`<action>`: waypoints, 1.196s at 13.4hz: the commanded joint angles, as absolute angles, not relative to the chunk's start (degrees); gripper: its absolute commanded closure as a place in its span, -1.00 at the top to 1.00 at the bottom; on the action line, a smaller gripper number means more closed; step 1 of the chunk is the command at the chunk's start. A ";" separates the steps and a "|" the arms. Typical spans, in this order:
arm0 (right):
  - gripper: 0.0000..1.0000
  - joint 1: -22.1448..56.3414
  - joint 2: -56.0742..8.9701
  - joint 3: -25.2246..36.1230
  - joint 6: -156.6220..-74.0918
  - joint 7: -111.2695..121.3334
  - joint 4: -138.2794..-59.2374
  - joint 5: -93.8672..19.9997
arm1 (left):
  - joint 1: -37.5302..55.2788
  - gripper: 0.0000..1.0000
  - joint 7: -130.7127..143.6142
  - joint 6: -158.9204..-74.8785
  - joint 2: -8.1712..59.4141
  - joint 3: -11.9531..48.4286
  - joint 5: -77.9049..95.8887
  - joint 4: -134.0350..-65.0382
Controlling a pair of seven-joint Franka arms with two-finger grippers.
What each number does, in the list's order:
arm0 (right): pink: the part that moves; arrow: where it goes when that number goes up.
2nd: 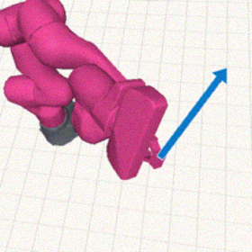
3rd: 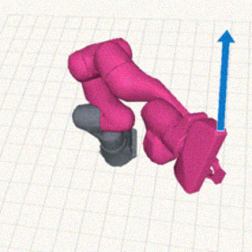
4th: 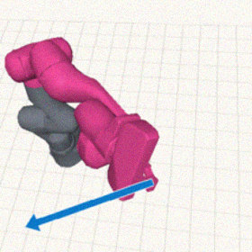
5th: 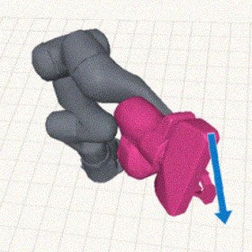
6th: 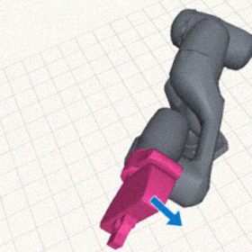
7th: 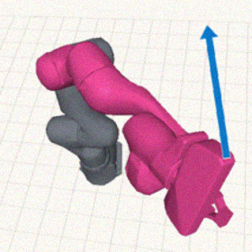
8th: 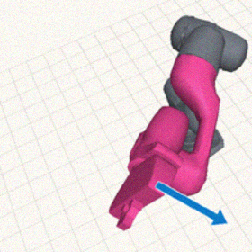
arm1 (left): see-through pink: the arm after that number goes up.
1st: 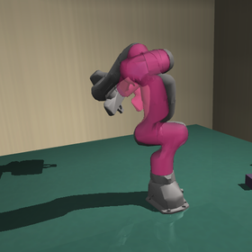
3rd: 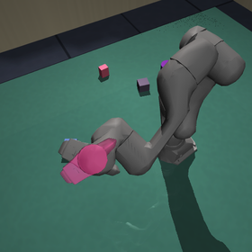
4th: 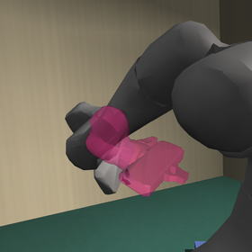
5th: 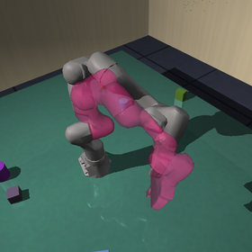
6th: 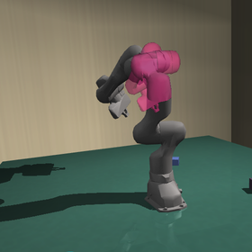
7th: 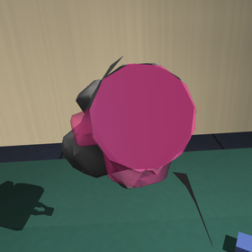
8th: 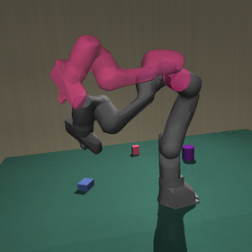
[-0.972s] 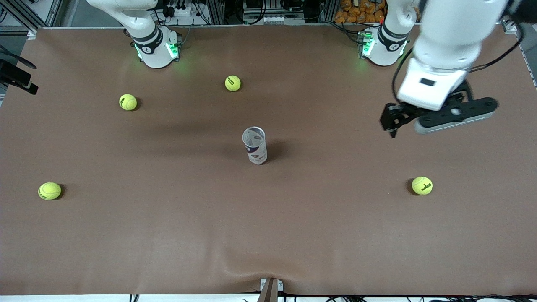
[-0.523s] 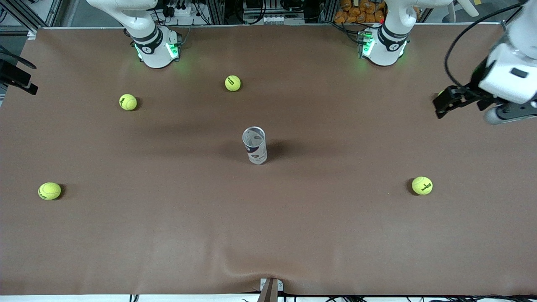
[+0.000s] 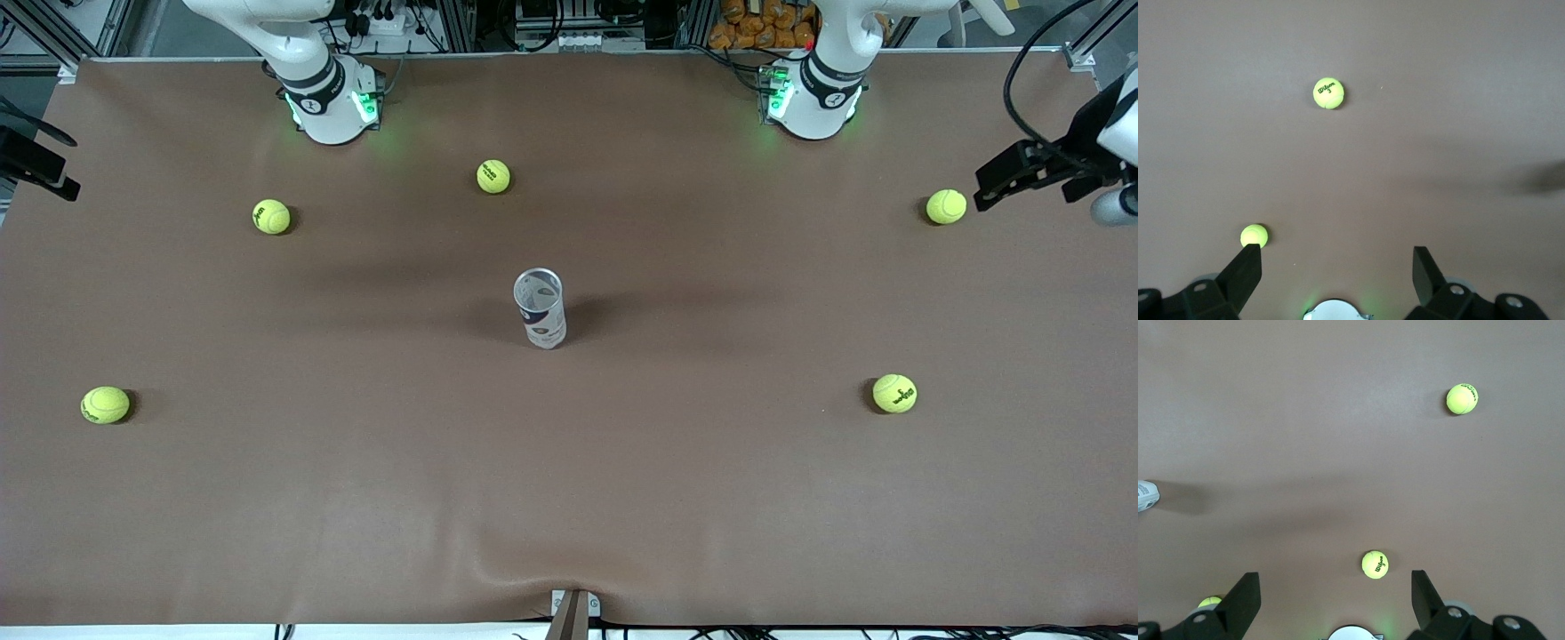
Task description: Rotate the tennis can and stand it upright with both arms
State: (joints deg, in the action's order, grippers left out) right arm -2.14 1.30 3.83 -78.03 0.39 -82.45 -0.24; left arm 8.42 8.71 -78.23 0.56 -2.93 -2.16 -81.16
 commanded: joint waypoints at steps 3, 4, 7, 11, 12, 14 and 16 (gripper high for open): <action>1.00 -2.64 1.41 3.69 -78.22 0.53 -82.27 -0.70 | 6.77 1.00 4.84 -81.38 -3.77 -2.90 -2.02 -86.65; 1.00 -2.64 1.41 3.69 -78.22 0.61 -82.27 -0.70 | 6.51 1.00 4.75 -82.08 -4.21 -2.99 -2.20 -87.53; 1.00 -2.64 1.41 3.69 -78.22 0.53 -82.27 -0.62 | 6.50 1.00 4.40 -83.14 -4.31 -2.81 -4.39 -87.80; 1.00 -2.55 1.32 3.60 -78.22 0.61 -82.27 -0.70 | 6.42 1.00 3.25 -84.37 -4.31 -2.81 -4.75 -87.63; 1.00 -2.55 1.41 3.60 -78.22 0.62 -82.27 -0.79 | 6.42 1.00 3.25 -84.29 -4.39 -2.81 -4.83 -87.71; 1.00 -2.46 1.32 3.60 -78.22 0.62 -82.27 -0.88 | 6.24 1.00 3.25 -84.37 -5.01 -2.81 -4.83 -88.06; 1.00 -2.46 1.32 3.60 -78.22 0.62 -82.27 -0.97 | 6.24 1.00 3.25 -84.38 -5.01 -2.81 -4.83 -88.16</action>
